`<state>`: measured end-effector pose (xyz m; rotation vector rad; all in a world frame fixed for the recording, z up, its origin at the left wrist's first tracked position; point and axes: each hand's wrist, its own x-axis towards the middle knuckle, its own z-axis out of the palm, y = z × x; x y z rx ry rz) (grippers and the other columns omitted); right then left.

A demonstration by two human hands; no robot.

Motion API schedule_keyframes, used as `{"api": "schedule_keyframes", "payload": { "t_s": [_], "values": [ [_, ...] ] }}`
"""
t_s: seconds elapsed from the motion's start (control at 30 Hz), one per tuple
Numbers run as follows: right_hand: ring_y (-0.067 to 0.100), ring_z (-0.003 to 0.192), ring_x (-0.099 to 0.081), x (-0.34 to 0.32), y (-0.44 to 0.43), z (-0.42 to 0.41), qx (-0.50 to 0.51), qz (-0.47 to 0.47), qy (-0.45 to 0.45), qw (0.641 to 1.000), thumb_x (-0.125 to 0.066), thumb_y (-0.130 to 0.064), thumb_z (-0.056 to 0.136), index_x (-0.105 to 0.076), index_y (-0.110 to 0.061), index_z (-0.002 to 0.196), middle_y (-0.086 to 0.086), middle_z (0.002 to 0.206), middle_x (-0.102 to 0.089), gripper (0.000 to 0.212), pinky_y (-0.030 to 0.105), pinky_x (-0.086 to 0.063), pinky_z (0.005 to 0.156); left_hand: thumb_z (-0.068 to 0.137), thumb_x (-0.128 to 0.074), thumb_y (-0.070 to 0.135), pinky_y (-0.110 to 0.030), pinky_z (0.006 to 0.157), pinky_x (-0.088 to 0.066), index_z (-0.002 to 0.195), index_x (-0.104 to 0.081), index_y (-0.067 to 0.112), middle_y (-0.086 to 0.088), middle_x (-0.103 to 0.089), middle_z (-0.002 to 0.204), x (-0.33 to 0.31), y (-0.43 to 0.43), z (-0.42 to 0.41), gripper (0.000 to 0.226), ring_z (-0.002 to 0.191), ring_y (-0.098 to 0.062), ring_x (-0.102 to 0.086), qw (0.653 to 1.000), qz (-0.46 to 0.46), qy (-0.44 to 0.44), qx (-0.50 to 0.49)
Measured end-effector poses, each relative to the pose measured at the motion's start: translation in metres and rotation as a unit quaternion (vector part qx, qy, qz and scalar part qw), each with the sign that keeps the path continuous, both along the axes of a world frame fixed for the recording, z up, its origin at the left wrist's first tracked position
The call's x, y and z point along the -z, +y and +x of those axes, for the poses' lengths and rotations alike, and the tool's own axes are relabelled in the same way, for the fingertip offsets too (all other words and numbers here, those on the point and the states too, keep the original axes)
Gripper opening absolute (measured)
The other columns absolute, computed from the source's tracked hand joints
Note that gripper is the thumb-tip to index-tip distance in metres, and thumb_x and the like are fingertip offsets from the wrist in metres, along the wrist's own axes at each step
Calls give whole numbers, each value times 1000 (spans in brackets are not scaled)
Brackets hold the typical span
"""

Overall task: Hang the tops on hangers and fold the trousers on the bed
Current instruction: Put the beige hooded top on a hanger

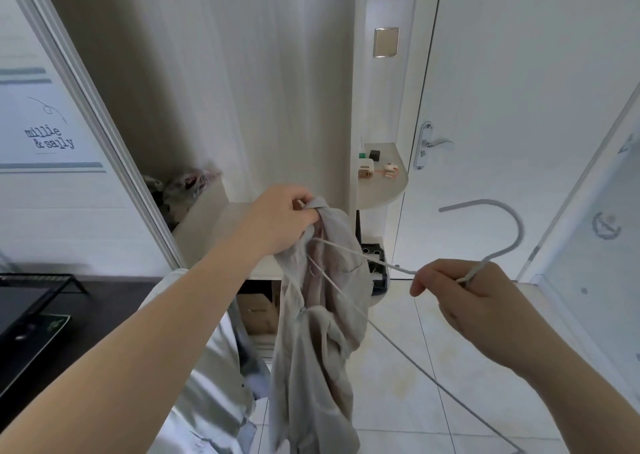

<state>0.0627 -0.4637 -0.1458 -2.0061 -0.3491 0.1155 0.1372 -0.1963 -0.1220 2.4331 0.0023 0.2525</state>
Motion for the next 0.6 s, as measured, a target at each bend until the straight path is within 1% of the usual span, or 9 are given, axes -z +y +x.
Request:
{"api": "schedule_keyframes", "payload": {
  "t_s": [0.07, 0.13, 0.23, 0.33, 0.4, 0.43, 0.47, 0.53, 0.6],
  "values": [
    [15, 45, -25, 6, 10, 3, 3, 8, -6, 1000, -53, -21, 99, -69, -22, 71, -5, 46, -30, 32, 21, -24, 45, 92, -67, 20, -24, 71, -49, 86, -76, 21, -4, -73, 85, -2, -11, -8, 10, 83, -19, -67, 998, -60, 22, 11],
    [9, 41, -26, 18, 23, 9, 10, 8, -16, 1000, -53, -20, 100, -70, -20, 73, -11, 44, -32, 31, 17, -23, 44, 90, -68, 20, -32, 82, -55, 86, -77, 23, -5, -75, 86, -5, -24, -18, 10, 89, -22, -71, 991, -115, 48, 38],
    [12, 45, -39, 41, 47, 15, 15, -4, -30, 999, -53, -20, 102, -70, -17, 76, -6, 49, -49, 30, 21, -30, 49, 90, -70, 18, -41, 88, -57, 92, -78, 20, -8, -76, 87, -9, -40, -27, 9, 88, -24, -73, 981, -170, 53, 72],
    [4, 45, -47, 48, 55, 17, 34, 113, -22, 993, -53, -11, 103, -69, -15, 71, -14, 47, -52, 36, 12, -33, 50, 91, -72, 24, -43, 85, -58, 95, -79, 22, -7, -76, 88, -11, -41, -34, 8, 84, -22, -73, 976, -155, 71, 137],
    [0, 42, -42, 44, 48, 20, 32, 195, -17, 980, -51, -7, 103, -66, -25, 60, -18, 46, -46, 49, 9, -32, 46, 92, -72, 33, -36, 72, -59, 97, -79, 27, 4, -75, 84, -12, -36, -39, 10, 77, -16, -70, 965, -114, 97, 214],
    [0, 42, -39, 42, 44, 22, 23, 213, -22, 977, -51, -7, 103, -63, -27, 56, -17, 46, -44, 53, 10, -31, 45, 93, -70, 37, -32, 70, -56, 99, -79, 30, 9, -74, 85, -11, -31, -40, 13, 76, -10, -67, 968, -62, 60, 235],
    [1, 42, -37, 39, 40, 23, 12, 220, -32, 975, -51, -8, 103, -60, -26, 55, -14, 47, -43, 53, 12, -30, 44, 94, -67, 43, -30, 74, -51, 100, -78, 34, 14, -72, 90, -9, -25, -37, 17, 80, -6, -64, 971, 31, -21, 236],
    [8, 42, -32, 35, 33, 27, -4, 221, -42, 974, -51, -12, 104, -57, -25, 55, -7, 47, -39, 51, 17, -28, 43, 92, -56, 60, -30, 86, -39, 105, -75, 42, 18, -64, 108, -6, -13, -31, 29, 99, -7, -53, 930, 252, -184, 193],
    [10, 43, -29, 31, 28, 32, -11, 219, -43, 975, -51, -12, 104, -56, -27, 54, -7, 47, -36, 52, 19, -26, 44, 91, -43, 69, -35, 95, -35, 113, -68, 46, 18, -61, 116, -5, -7, -28, 41, 112, -12, -48, 911, 315, -175, 201]
  ]
}}
